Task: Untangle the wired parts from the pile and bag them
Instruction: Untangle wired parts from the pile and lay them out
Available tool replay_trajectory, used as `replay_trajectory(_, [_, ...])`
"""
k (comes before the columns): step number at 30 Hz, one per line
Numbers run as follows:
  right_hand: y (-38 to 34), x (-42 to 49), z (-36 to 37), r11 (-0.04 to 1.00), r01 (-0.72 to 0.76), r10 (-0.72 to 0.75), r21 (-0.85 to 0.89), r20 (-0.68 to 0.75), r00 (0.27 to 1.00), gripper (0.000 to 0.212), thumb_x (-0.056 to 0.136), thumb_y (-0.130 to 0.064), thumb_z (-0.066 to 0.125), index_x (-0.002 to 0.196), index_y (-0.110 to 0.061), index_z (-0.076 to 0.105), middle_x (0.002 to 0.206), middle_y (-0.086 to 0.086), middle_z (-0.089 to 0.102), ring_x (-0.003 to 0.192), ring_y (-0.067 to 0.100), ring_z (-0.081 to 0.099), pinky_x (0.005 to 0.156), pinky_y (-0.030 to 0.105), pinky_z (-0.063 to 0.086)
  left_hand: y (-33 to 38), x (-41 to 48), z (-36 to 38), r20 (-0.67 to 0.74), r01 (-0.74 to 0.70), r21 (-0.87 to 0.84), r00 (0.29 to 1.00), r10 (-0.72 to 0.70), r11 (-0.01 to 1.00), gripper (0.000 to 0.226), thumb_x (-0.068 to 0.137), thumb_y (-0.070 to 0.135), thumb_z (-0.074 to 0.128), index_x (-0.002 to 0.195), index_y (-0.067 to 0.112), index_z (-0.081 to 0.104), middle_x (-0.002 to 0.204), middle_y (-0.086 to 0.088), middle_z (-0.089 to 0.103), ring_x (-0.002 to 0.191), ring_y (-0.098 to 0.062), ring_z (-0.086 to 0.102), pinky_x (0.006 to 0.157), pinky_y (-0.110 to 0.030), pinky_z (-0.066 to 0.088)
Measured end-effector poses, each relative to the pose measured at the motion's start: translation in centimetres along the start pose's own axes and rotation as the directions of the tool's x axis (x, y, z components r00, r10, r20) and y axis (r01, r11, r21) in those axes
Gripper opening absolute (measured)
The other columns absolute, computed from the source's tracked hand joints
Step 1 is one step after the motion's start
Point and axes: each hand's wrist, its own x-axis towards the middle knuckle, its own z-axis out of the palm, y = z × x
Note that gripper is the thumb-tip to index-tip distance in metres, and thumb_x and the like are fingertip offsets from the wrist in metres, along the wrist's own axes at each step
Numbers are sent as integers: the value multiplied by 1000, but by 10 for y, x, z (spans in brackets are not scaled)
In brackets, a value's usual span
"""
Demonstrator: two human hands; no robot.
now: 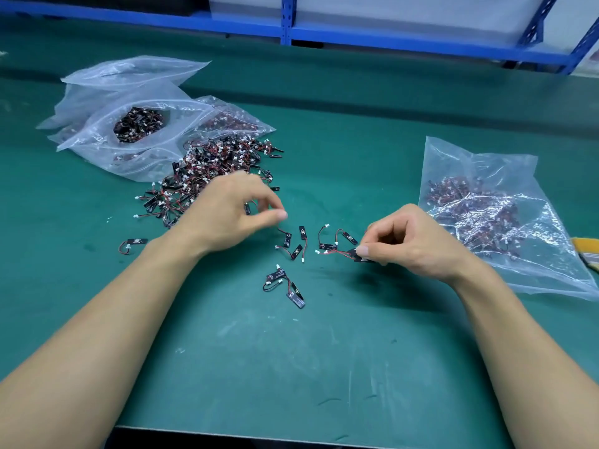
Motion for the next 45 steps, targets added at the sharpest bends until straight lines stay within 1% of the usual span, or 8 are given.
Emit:
replay_trajectory(5, [1, 0, 0, 1000, -4, 5, -9, 3, 1000, 21, 78, -29, 72, 65, -13, 73, 54, 1, 52, 55, 18, 38, 50, 25, 27, 4, -2, 3, 265, 9, -111, 964, 21, 994, 24, 73, 52, 79, 84, 31, 79, 75, 11, 65, 79, -9, 58, 76, -30, 46])
replay_trajectory(15, [0, 1, 1, 1000, -3, 3, -9, 11, 1000, 23, 78, -30, 72, 65, -11, 73, 54, 0, 55, 55, 18, 41, 51, 27, 29, 3, -4, 4, 298, 7, -118, 954, 28, 993, 9, 84, 29, 78, 81, 22, 75, 80, 12, 66, 79, -6, 54, 77, -25, 42])
replay_trajectory(19, [1, 1, 0, 1000, -1, 1, -8, 22, 1000, 24, 78, -30, 72, 66, -9, 72, 54, 1, 56, 54, 18, 42, 51, 26, 31, 0, -3, 1, 201, 43, -184, 980, -6, 982, 8, 88, 20, 75, 81, 19, 72, 80, 8, 64, 78, -8, 56, 73, -23, 41])
replay_trajectory(23, [1, 1, 0, 1000, 0, 0, -7, 34, 999, 22, 78, -30, 72, 64, -12, 73, 53, -2, 57, 52, 11, 43, 50, 19, 32, -6, -1, 0, -49, 86, -124, 995, -92, 989, 9, 89, 20, 73, 82, 19, 69, 78, 10, 61, 76, -1, 52, 72, -17, 36])
replay_trajectory(27, [1, 1, 0, 1000, -5, 5, -3, 50, 999, 20, 78, -29, 73, 63, -16, 74, 52, -4, 58, 48, 6, 45, 49, 13, 32, -20, 0, 2, -238, 275, 42, 937, -257, 961, 12, 91, 29, 71, 82, 23, 66, 82, 3, 63, 83, -16, 53, 79, -33, 41])
replay_trajectory(30, [0, 1, 2, 1000, -1, 1, -4, 59, 998, 19, 79, -28, 72, 62, -19, 73, 51, -5, 57, 47, 4, 45, 49, 11, 32, -29, 1, 3, -254, 386, 98, 901, -352, 917, 16, 92, 34, 68, 83, 21, 67, 84, 1, 62, 89, -23, 53, 81, -37, 41])
replay_trajectory(38, [2, -4, -12, 1000, -21, 20, 12, 108, 994, 17, 78, -26, 73, 63, -18, 75, 52, 0, 57, 50, 9, 42, 49, 17, 29, -17, 2, 4, -133, 185, -15, 974, -185, 983, 10, 95, 24, 65, 86, 21, 62, 83, 12, 56, 81, -11, 42, 73, -18, 30])
replay_trajectory(45, [4, -15, -34, 996, -90, 90, -6, 155, 984, 21, 68, -42, 76, 66, -21, 78, 61, 19, 62, 58, 24, 44, 53, 37, 25, -12, 0, 3, -172, 198, -80, 963, -209, 977, 13, 93, 22, 68, 81, 22, 63, 77, 17, 57, 76, 6, 49, 71, -9, 31])
